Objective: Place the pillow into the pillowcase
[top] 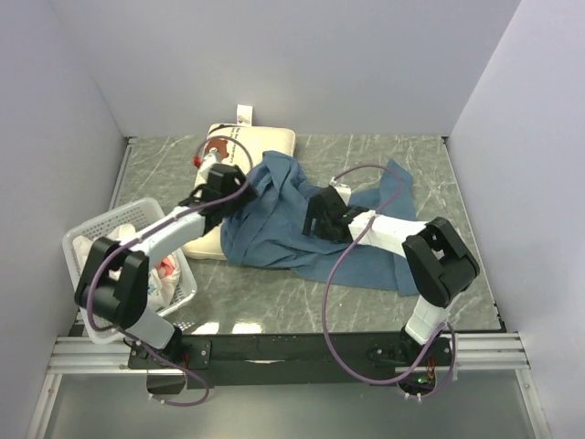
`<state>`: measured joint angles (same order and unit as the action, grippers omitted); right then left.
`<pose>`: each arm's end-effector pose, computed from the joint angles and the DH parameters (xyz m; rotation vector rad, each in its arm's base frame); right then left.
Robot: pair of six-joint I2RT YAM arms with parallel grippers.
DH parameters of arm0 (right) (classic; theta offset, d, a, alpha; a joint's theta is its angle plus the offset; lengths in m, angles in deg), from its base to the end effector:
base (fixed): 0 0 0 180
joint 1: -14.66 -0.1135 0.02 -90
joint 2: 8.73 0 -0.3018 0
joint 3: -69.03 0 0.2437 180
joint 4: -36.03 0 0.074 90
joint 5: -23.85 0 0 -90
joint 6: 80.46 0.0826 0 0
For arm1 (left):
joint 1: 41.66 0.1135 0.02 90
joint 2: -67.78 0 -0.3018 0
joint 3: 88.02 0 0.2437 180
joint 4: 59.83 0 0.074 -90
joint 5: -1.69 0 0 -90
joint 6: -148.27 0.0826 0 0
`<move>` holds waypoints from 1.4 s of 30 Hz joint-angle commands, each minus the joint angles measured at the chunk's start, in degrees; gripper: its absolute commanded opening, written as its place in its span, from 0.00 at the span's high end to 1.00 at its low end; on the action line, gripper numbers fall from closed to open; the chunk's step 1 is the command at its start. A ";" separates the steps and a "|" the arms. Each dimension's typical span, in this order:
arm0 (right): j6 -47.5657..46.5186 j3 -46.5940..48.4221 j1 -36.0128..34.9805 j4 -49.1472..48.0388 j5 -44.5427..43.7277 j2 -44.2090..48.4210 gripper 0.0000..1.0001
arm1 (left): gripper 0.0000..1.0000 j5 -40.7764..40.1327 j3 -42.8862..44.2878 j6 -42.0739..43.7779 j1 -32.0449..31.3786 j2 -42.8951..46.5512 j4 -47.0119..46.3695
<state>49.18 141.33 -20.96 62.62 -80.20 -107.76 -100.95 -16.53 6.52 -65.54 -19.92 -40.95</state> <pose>0.3182 0.2033 0.1783 0.1881 2.4732 0.2597 0.3442 -0.1326 0.2582 -0.6553 2.1131 -0.5104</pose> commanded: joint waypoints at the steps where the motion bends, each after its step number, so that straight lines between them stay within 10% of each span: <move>1: 1.06 -2.58 2.82 -3.72 -0.48 3.40 0.19 | 0.34 -3.96 2.09 1.12 -7.48 -4.75 0.30; 8: 0.62 -8.20 9.76 -3.99 2.00 8.22 0.22 | 0.84 -1.24 6.56 0.24 -14.70 -14.50 -1.46; 17: 1.05 -15.93 20.75 -3.19 6.38 12.18 0.16 | 0.99 1.48 14.38 -0.81 -22.08 -22.86 -1.37; 29: 1.76 -18.23 25.34 2.07 6.39 26.24 0.10 | 0.46 6.67 15.37 1.65 -28.85 -20.06 -3.39; 42: -1.23 -7.86 2.85 6.56 2.18 26.62 0.11 | 0.04 -15.66 7.29 -7.93 -19.56 1.64 16.73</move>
<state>48.98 130.20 -13.94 68.83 -76.05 -79.72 -110.38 -6.39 1.84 -92.16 -23.11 -32.06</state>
